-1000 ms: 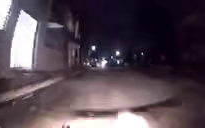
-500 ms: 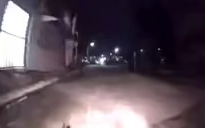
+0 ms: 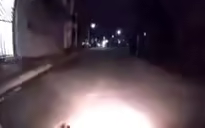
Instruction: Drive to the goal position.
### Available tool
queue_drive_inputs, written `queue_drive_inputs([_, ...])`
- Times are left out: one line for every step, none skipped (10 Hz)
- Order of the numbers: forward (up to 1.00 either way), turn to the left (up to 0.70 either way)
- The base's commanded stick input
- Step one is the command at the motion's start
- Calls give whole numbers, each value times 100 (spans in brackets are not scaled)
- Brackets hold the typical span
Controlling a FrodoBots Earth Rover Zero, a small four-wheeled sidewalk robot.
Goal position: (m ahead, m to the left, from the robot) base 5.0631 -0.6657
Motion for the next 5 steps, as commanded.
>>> queue_drive_inputs([100,0])
queue_drive_inputs([100,0])
queue_drive_inputs([100,0])
queue_drive_inputs([100,0])
queue_drive_inputs([100,0])
